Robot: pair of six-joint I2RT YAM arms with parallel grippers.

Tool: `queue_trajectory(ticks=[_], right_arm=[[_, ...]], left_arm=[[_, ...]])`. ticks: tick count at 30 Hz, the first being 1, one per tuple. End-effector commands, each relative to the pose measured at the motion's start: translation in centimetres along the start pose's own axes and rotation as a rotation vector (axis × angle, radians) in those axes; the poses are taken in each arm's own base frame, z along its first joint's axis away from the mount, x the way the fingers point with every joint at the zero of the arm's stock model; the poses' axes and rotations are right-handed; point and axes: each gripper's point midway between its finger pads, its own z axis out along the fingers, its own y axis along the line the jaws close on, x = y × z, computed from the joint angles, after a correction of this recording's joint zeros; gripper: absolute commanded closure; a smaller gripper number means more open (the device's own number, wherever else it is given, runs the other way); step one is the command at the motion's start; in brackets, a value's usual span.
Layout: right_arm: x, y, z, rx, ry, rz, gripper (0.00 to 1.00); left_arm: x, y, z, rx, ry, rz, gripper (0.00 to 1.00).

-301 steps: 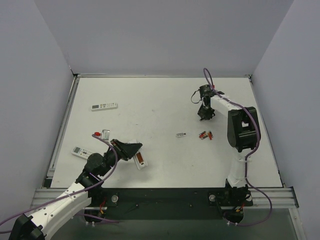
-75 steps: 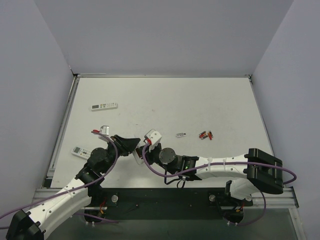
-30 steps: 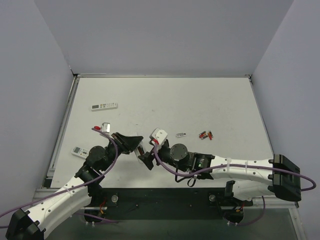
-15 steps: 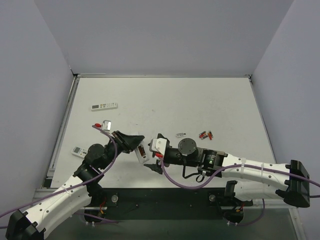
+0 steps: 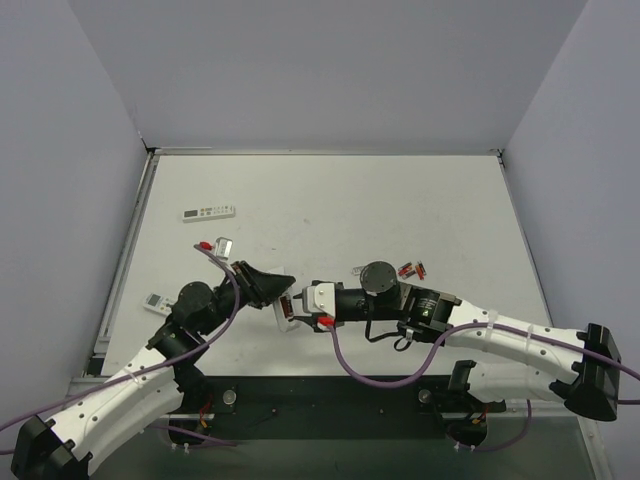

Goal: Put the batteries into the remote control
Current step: Load the battery into the remote control.

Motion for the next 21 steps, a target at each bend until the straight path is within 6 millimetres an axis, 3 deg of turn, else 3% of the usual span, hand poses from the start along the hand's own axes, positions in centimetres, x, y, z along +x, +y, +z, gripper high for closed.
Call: queue_trajectory(ticks=[1,7,21], right_arm=[[-3.2,-1.5,0.5,0.006,-0.098,-0.079,0.66],[-2.5,-2.7,1.0,0.024,-0.080,-0.077,0.71],[-1.9,-2.7,1.5,-0.015,-0.069,-0.058,0.80]], left_arm=[[-1.3,-3.3,0.2,0.096,-0.007,0.026,1.00],[-1.3,-3.8,0.2,0.114,0.002,0.028,1.00],[-1.2,-4.4,0.4,0.134,0.019,0.034,1.00]])
